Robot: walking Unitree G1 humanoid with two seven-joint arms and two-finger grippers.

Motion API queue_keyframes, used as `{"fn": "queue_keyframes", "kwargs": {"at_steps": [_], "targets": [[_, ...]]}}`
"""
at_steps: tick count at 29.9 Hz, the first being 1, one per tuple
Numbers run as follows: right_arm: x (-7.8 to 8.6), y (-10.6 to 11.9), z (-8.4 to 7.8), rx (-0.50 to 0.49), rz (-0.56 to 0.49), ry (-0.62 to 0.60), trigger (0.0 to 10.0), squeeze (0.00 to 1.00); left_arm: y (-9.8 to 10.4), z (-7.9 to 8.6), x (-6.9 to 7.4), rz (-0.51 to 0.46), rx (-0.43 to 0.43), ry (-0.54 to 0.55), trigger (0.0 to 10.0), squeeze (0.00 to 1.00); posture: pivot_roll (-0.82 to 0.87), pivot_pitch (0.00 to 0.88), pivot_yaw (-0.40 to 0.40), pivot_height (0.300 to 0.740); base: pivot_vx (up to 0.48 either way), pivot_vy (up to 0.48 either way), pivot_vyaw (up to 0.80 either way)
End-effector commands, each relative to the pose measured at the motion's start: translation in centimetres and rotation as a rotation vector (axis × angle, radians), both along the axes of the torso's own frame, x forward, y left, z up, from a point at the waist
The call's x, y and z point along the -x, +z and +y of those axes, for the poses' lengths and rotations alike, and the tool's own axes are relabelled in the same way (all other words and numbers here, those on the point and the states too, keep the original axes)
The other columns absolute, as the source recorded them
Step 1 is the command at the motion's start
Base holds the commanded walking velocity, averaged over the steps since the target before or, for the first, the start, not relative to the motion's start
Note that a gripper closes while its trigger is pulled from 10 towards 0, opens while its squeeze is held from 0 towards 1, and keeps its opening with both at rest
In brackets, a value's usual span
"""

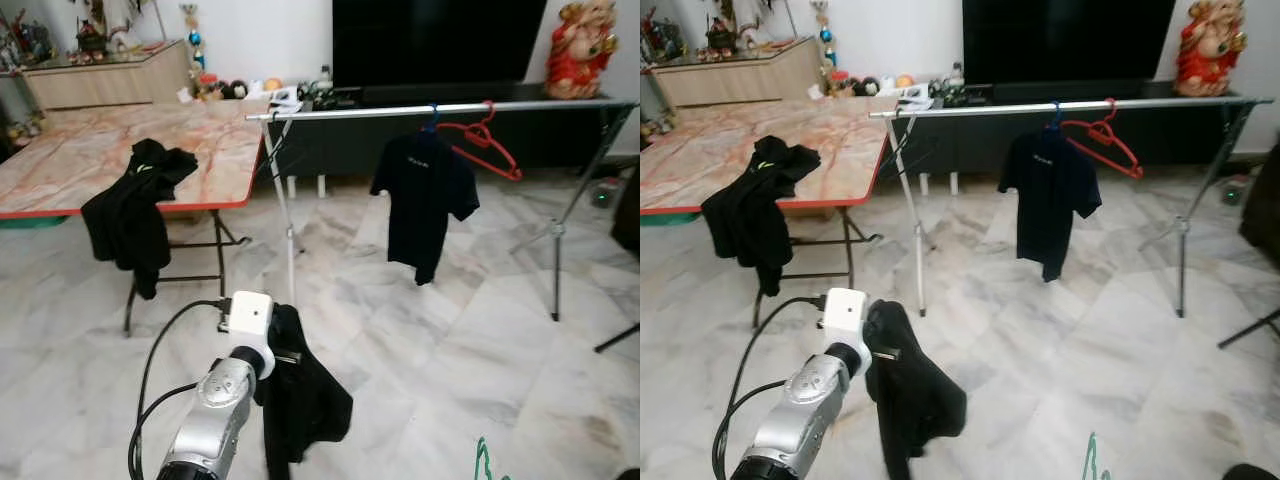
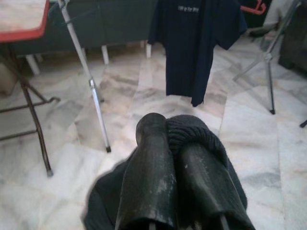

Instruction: Hang hanger

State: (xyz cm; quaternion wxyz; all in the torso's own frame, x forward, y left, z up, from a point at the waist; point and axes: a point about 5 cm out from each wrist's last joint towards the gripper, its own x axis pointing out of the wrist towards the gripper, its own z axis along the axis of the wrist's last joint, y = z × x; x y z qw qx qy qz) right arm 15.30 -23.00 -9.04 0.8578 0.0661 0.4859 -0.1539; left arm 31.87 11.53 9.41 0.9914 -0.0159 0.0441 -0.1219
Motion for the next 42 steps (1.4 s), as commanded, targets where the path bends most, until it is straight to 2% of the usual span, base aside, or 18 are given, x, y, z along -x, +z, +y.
{"fn": "queue_keyframes", "kwargs": {"at_steps": [1, 6, 9, 13, 22, 29, 42], "targets": [[-0.8, 0.1, 0.8, -0.015, -0.026, 0.018, 10.0, 0.0, 0.5, 1.7, -0.3, -0.023, -0.019, 0.044, 10.0, 0.0, 0.06, 0.0, 0.016, 0.74, 0.0, 0.48, 0.0], [-0.6, 0.1, 0.9, -0.012, -0.02, 0.035, 10.0, 0.0, -0.3, 2.6, 0.1, -0.009, -0.044, 0.054, 10.0, 0.0, 0.06, 0.0, 0.016, 0.74, 0.0, 0.48, 0.0], [-0.5, 0.0, 0.8, -0.012, -0.018, 0.036, 10.0, 0.0, -1.0, 4.2, 0.4, 0.009, -0.058, 0.097, 10.0, 0.0, 0.07, 0.0, 0.013, 0.74, 0.0, 0.48, 0.0], [-0.4, 0.0, 0.8, -0.011, -0.016, 0.034, 10.0, 0.0, -0.8, 5.0, 0.4, 0.003, -0.057, 0.113, 10.0, 0.0, 0.07, 0.0, 0.009, 0.74, 0.0, 0.48, 0.0], [-0.3, 0.0, 0.8, -0.012, -0.014, 0.037, 10.0, 0.0, -0.9, 4.6, 0.2, -0.002, -0.034, 0.119, 10.0, 0.0, 0.07, 0.0, 0.003, 0.74, 0.0, 0.48, 0.0], [-0.1, -0.1, 0.6, -0.004, -0.007, 0.046, 10.0, 0.0, -1.7, 5.2, 0.5, 0.016, -0.024, 0.147, 10.0, 0.0, 0.08, 0.0, -0.011, 0.74, 0.0, 0.48, 0.0], [0.2, -0.1, 0.4, -0.002, -0.004, 0.045, 10.0, 0.0, -1.4, 5.0, 0.8, -0.032, 0.049, 0.136, 10.0, 0.0, 0.07, 0.0, -0.02, 0.74, 0.0, 0.0, 0.0]]}}
